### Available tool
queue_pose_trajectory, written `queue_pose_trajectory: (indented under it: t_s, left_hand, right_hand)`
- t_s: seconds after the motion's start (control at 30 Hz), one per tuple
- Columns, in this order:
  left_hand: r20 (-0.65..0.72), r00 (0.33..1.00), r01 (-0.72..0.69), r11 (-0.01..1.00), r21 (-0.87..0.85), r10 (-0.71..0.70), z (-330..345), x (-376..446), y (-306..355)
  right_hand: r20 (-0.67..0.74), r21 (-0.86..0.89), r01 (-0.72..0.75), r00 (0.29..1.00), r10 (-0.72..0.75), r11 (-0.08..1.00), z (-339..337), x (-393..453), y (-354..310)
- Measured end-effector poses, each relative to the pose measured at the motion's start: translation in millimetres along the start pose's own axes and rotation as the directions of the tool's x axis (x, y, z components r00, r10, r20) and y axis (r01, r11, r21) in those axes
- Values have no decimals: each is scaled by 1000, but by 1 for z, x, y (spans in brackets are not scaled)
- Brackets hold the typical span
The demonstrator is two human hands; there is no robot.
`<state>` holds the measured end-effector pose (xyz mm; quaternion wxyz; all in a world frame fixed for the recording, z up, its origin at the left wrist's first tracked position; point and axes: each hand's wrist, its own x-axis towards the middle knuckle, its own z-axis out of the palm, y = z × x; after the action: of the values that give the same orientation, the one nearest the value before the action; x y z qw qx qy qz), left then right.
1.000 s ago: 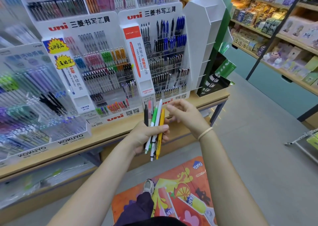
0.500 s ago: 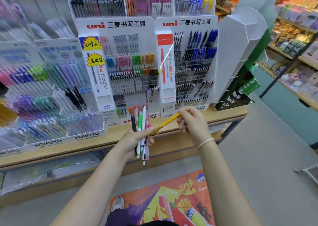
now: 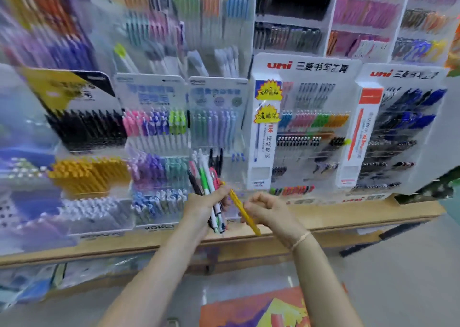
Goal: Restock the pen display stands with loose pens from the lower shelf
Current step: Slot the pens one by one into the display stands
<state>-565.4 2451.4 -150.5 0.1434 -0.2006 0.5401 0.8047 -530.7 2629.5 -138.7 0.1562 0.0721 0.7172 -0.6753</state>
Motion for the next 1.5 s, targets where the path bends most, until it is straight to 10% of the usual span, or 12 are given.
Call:
queue_pose_trajectory:
  t_s: [0.47, 0.9, 1.5]
  left_hand:
    - [-47, 992, -108, 985, 136, 115, -148, 22, 83]
    - [-168, 984, -51, 999, 11, 52, -274, 32, 105]
    - [-31, 998, 46, 999, -17, -46, -346, 52, 132]
  right_hand:
    - [267, 138, -13, 963, -24, 990, 164, 89, -36]
    - [-66, -44, 367, 927, -369, 929, 266, 153, -55]
    - [-196, -527, 284, 876, -440, 801, 352, 191, -37]
